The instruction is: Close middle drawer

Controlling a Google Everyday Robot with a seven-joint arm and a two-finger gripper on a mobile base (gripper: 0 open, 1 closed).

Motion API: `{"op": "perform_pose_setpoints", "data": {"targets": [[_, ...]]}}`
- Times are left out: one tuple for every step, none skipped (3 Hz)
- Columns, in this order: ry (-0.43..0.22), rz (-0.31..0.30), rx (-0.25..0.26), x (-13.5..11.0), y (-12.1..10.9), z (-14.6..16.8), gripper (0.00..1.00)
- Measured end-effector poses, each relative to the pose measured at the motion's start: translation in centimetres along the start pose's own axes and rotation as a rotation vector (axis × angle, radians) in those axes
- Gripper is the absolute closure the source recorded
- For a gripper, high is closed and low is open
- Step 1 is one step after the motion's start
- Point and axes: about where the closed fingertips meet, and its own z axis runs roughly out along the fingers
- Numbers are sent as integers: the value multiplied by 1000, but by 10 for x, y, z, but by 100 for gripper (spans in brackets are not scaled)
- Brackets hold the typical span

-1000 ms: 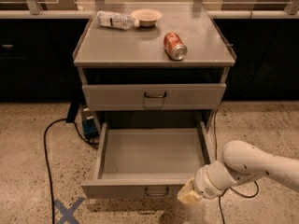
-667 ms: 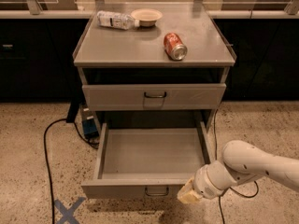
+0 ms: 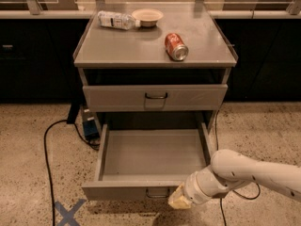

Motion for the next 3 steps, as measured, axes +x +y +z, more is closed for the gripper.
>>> {"op": "perform_pose_setpoints", "data": {"targets": [[-25, 1, 27, -7, -16, 30, 100], [-19, 10, 84, -7, -36, 47, 100], [1, 40, 157, 1, -64, 44, 100]]}}
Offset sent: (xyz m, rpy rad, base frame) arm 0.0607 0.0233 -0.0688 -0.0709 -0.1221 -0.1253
